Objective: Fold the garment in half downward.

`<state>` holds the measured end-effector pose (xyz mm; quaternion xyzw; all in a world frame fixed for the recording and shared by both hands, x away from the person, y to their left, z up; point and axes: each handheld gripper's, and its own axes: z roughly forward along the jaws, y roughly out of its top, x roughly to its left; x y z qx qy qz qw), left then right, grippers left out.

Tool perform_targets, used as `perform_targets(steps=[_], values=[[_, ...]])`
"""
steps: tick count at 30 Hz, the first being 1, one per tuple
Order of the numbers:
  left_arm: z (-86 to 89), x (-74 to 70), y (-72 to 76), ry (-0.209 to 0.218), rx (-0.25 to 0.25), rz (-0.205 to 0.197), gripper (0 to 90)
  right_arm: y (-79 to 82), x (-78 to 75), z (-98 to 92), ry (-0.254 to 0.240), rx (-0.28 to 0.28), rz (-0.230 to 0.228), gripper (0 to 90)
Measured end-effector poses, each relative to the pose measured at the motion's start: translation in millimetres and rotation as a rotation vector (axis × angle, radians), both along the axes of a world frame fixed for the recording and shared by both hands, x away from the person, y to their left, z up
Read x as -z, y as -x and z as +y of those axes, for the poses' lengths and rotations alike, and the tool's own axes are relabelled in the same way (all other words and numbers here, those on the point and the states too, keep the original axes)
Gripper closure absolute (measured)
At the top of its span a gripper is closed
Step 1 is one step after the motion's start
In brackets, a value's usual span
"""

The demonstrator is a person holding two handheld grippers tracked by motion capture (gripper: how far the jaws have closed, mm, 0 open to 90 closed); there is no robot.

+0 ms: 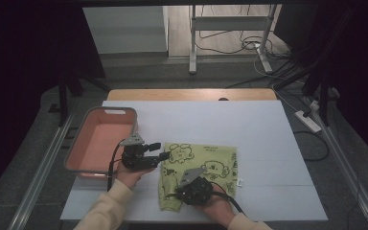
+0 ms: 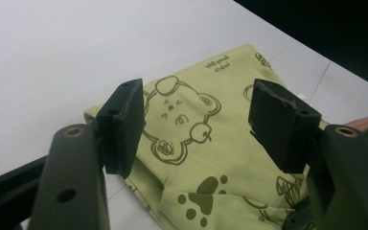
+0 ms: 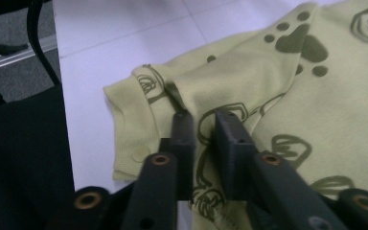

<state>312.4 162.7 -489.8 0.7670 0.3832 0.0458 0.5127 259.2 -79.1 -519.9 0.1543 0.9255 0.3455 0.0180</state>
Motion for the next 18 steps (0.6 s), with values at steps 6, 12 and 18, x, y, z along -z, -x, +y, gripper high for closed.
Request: perform_targets(steps=[6,12,18], values=[[-0.8,-0.7,0.1,0.000,0.003,-0.004,37.5,3.4,-4.7,-1.6,-0.023,-0.013,-0.022,87.9],[-0.9,-1.3,0.0,0.004,0.004,-0.007,37.5,11.8,-21.6,-3.0,-0.092,-0.038,-0.034,88.1],[0.0,-1.9,-0.3,0.007,0.003,-0.007,37.5,17.6,-22.0,2.8,-0.129,-0.076,0.003,88.0]])
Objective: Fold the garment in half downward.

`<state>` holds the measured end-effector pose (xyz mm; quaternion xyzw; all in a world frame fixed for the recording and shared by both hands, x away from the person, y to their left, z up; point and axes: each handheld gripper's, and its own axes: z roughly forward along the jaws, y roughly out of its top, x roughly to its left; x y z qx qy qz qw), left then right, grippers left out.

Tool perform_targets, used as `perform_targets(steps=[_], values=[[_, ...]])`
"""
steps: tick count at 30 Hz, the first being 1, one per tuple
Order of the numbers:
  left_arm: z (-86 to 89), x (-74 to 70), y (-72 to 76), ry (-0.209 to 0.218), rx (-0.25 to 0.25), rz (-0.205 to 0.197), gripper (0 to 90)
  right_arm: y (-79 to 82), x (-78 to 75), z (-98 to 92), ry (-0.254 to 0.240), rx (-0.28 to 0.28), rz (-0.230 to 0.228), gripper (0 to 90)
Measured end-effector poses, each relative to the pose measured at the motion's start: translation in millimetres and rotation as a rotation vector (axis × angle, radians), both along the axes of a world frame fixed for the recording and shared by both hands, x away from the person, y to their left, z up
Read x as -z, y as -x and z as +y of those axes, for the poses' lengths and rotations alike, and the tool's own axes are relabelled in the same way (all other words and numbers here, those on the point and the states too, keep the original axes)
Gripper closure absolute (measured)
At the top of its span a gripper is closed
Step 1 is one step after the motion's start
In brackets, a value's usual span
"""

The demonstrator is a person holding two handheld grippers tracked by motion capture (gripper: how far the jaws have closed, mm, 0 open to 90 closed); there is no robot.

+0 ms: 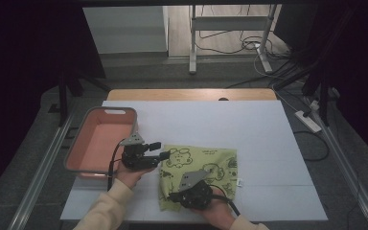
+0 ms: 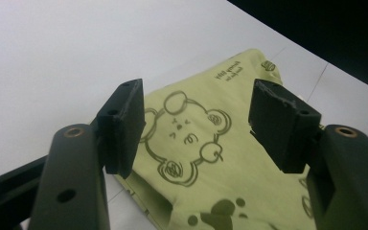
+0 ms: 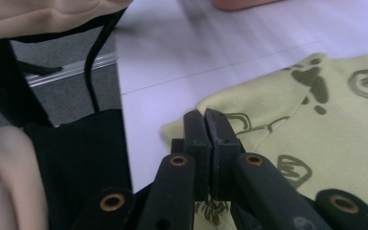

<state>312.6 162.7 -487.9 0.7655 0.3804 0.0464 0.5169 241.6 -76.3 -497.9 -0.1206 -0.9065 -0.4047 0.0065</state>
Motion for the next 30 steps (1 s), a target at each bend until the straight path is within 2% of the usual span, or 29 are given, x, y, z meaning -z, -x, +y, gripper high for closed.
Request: perform_targets(steps=[3,10,12,14,15,18,19,20,21,22,23,24,25,27,30], values=[[-0.9,0.7,-0.4,-0.002,0.003,0.002,37.5,0.7,7.7,5.0,0.009,-0.010,0.022,87.9],[-2.8,1.4,-0.3,-0.006,0.009,0.004,37.3,2.2,19.7,7.4,0.033,-0.010,0.039,86.2],[-2.8,1.6,-0.3,-0.007,0.010,0.006,37.2,1.7,17.0,4.2,0.014,0.002,0.050,75.6],[-2.5,1.7,-0.3,-0.007,0.010,0.007,37.2,1.8,14.8,1.7,-0.004,0.008,0.047,72.4],[-2.4,1.7,-0.2,-0.008,0.009,0.005,37.2,1.0,8.0,-8.2,-0.031,0.046,0.024,67.5],[-2.0,1.6,-0.3,-0.007,0.008,0.005,37.2,-4.4,0.0,-28.2,-0.061,0.111,0.000,64.0],[-1.9,1.7,-0.4,-0.007,0.008,0.005,37.2,-4.4,0.0,-28.2,-0.061,0.111,0.000,64.0],[-1.8,1.8,-0.6,-0.007,0.007,0.005,37.2,-7.3,-2.1,-36.6,-0.067,0.136,-0.006,62.9],[-1.9,1.8,-0.7,-0.007,0.007,0.006,37.2,-14.4,-5.0,-56.3,-0.069,0.193,-0.020,59.5],[-2.0,1.9,-0.8,-0.006,0.006,0.006,37.2,-14.4,-5.0,-56.3,-0.069,0.193,-0.020,59.5],[-2.3,1.9,-0.9,-0.006,0.007,0.006,37.2,-19.4,-5.5,-73.7,-0.074,0.252,-0.016,56.0],[-2.5,1.9,-1.0,-0.005,0.007,0.005,37.2,-19.4,-5.5,-73.7,-0.074,0.252,-0.016,56.0],[-3.0,2.2,-1.3,-0.005,0.007,0.007,37.2,-22.6,-4.4,-90.1,-0.068,0.307,-0.024,54.8],[-3.2,2.4,-1.5,-0.006,0.008,0.008,37.2,-24.0,-3.6,-96.0,-0.066,0.320,-0.027,54.2],[-3.7,2.7,-1.7,-0.007,0.010,0.007,37.2,-28.9,-0.1,-125.3,-0.057,0.398,-0.008,51.6]])
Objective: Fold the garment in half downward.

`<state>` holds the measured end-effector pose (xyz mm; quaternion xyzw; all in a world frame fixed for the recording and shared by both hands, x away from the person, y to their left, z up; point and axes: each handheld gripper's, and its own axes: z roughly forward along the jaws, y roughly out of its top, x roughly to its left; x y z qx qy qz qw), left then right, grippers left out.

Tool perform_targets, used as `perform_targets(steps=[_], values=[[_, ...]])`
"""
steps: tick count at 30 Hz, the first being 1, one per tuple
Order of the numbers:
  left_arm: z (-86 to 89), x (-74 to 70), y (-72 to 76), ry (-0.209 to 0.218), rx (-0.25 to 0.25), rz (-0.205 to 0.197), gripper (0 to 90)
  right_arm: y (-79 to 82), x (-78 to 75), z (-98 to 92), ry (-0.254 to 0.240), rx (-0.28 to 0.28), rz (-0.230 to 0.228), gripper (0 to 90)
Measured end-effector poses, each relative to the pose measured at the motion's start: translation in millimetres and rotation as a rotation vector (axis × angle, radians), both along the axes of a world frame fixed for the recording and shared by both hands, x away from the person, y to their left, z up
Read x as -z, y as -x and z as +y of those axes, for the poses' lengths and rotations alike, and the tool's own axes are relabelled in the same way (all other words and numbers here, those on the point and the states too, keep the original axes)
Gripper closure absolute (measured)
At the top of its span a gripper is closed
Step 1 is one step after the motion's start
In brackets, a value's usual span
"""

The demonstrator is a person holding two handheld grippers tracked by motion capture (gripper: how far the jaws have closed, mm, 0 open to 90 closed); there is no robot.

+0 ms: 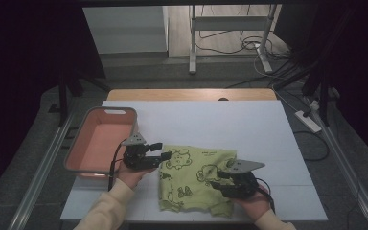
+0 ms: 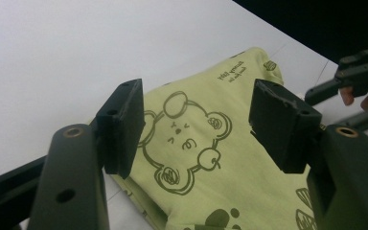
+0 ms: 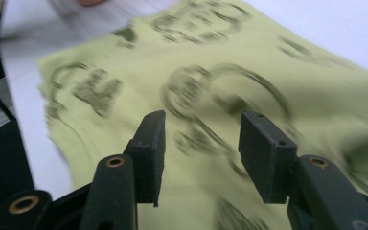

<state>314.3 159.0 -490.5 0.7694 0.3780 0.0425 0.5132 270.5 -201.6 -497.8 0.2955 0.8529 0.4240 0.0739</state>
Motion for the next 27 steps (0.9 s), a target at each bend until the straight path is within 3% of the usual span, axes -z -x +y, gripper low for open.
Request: perform_targets(steps=[7,12,15,21,22,23,24,25,26,27], values=[[0.2,-0.3,0.3,0.000,-0.001,0.000,37.2,2.1,5.0,-32.9,0.006,0.063,0.052,47.9],[-0.6,-0.3,0.0,0.000,0.001,-0.001,37.2,5.0,9.0,-38.4,0.027,0.061,0.082,46.0],[-1.9,0.0,-1.3,0.000,0.005,-0.001,37.2,8.8,14.9,-37.7,0.053,0.045,0.124,44.8],[-4.6,-0.6,-3.0,-0.001,0.014,-0.001,37.2,11.8,20.5,-31.8,0.090,0.024,0.146,46.0],[-5.0,-0.7,-3.4,0.000,0.015,-0.002,37.2,12.5,20.4,-30.9,0.100,0.023,0.142,49.0],[-5.3,-0.8,-3.6,-0.001,0.017,-0.003,37.2,14.4,20.1,-29.7,0.121,0.022,0.126,58.9],[-5.7,-1.0,-3.8,-0.002,0.018,-0.003,37.2,14.4,20.1,-29.7,0.121,0.022,0.126,58.9],[-6.3,-1.1,-4.2,0.000,0.020,-0.003,37.2,17.1,19.6,-28.7,0.138,0.003,0.117,69.3],[-6.3,-1.1,-4.2,0.000,0.020,-0.003,37.3,17.1,19.6,-28.7,0.138,0.003,0.117,69.3],[-6.7,-1.1,-4.8,0.002,0.022,-0.002,37.3,18.4,19.1,-28.0,0.147,-0.005,0.117,78.0]])
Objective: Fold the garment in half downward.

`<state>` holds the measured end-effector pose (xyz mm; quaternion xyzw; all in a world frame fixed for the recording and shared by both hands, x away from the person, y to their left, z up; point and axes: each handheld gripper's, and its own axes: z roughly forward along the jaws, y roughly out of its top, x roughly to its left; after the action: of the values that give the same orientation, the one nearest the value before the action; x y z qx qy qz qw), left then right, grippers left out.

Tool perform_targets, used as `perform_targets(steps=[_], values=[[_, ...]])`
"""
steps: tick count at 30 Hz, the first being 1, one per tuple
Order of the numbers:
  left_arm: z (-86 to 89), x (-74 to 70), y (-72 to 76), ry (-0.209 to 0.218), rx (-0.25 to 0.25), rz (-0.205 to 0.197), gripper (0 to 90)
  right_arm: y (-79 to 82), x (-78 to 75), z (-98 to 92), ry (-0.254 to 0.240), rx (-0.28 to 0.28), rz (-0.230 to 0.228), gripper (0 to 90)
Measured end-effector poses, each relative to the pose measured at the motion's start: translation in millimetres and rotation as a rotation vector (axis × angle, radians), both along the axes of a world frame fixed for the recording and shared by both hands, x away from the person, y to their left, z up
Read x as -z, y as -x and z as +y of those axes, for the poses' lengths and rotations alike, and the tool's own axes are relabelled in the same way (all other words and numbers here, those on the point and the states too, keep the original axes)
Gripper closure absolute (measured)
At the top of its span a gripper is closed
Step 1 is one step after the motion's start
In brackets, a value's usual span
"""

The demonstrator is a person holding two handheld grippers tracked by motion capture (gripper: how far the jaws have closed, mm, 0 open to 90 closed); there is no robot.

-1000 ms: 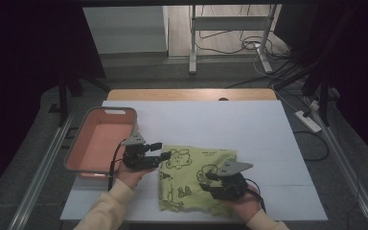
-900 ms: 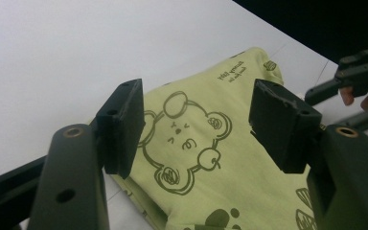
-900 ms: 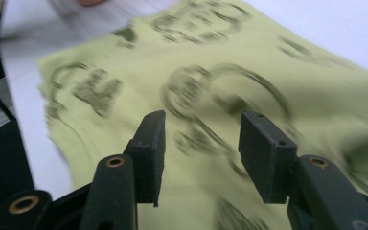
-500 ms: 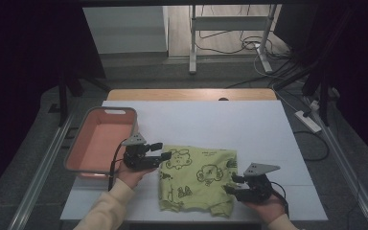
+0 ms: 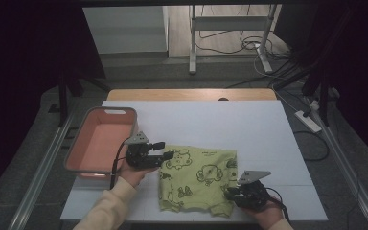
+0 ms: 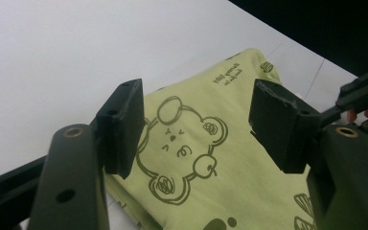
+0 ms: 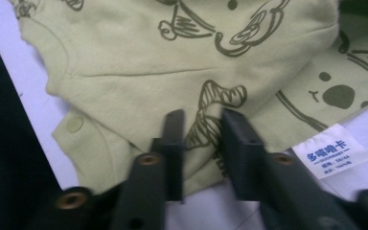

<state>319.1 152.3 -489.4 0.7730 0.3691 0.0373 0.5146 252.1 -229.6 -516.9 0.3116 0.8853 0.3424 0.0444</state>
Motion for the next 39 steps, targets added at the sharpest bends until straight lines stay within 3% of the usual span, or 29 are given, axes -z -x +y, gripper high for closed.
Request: perform_targets(steps=[3,8,15,22,27,28,29,30,33,39], values=[[-0.5,-0.2,-0.9,-0.001,0.004,0.001,37.3,1.0,-1.4,0.5,0.007,-0.018,0.006,84.4],[-0.8,-0.7,-2.3,0.003,0.005,0.000,37.3,4.7,-4.8,0.0,0.013,-0.043,-0.008,85.5],[-0.8,-0.2,-4.2,0.006,0.006,0.004,37.3,21.5,-19.5,-6.9,-0.062,-0.050,-0.033,85.5],[-0.5,-0.7,-4.0,0.008,0.004,0.003,37.2,26.8,-11.6,-7.9,-0.023,-0.049,0.033,84.5],[-0.5,-0.4,-4.0,0.005,0.005,0.004,37.2,24.9,-8.4,-7.5,-0.014,-0.043,0.052,74.8],[-0.4,-0.4,-4.0,0.005,0.004,0.004,37.2,24.1,-9.9,-9.0,-0.013,-0.022,0.034,66.9],[-0.3,-0.4,-4.1,0.005,0.004,0.004,37.2,24.1,-9.9,-9.0,-0.013,-0.022,0.034,66.9],[-0.3,-0.4,-4.0,0.005,0.004,0.004,37.2,22.9,-12.2,-11.6,-0.035,0.007,0.007,58.1],[-0.8,-0.6,-3.5,0.005,0.002,0.002,37.1,20.1,-14.6,-14.7,-0.054,0.045,-0.017,48.4],[-1.1,-0.8,-3.3,0.004,0.001,0.001,36.7,8.2,-17.0,-22.4,-0.097,0.129,-0.048,38.9]])
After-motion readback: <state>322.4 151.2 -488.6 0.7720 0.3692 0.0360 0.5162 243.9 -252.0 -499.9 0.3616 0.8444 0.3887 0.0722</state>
